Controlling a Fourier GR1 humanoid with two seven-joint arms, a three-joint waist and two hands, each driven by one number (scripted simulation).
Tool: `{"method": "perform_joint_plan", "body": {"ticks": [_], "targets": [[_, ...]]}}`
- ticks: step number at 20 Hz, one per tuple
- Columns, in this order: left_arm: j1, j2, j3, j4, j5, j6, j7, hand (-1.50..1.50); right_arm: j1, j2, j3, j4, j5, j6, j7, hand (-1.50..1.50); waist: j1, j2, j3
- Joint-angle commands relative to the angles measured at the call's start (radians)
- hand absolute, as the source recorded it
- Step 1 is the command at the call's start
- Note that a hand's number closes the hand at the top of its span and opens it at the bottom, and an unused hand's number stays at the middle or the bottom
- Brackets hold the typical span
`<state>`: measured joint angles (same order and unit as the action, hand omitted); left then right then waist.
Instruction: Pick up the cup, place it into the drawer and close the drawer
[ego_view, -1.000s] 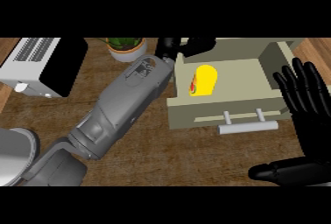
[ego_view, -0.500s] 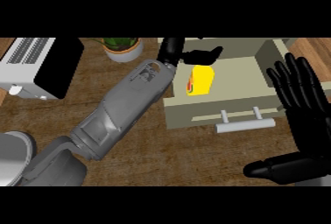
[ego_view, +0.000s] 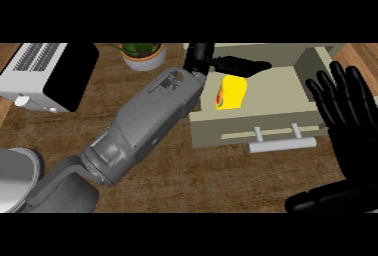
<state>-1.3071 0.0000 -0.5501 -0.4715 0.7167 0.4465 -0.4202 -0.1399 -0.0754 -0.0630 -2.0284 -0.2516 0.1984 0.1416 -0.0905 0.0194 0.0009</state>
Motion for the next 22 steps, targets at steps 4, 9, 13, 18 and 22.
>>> {"method": "perform_joint_plan", "body": {"ticks": [4,9,13,18,22], "targets": [[-0.019,0.000,0.080,-0.080,0.067,-0.056,0.005,-1.50,0.061,-0.026,-0.045,-0.054,-0.087,0.034,0.026,-1.50,0.068,-0.019,-0.001],[0.120,0.036,0.107,-0.191,0.058,-0.025,-0.018,-1.50,0.031,-0.126,-0.070,-0.017,-0.075,0.131,0.018,1.50,0.103,-0.025,-0.001],[0.190,0.150,0.142,-0.299,0.076,-0.059,0.010,-1.50,0.058,-0.174,-0.029,-0.074,0.037,0.163,0.024,1.50,0.115,-0.029,-0.002],[0.389,0.253,0.126,-0.524,0.066,-0.008,0.074,-1.50,0.150,-0.205,-0.036,-0.084,0.102,0.215,-0.016,1.50,0.124,-0.033,-0.001],[0.575,0.343,0.136,-0.706,0.075,-0.027,0.082,-1.50,0.146,-0.186,0.038,-0.108,0.204,0.181,0.027,1.50,0.127,-0.033,-0.002]]}}
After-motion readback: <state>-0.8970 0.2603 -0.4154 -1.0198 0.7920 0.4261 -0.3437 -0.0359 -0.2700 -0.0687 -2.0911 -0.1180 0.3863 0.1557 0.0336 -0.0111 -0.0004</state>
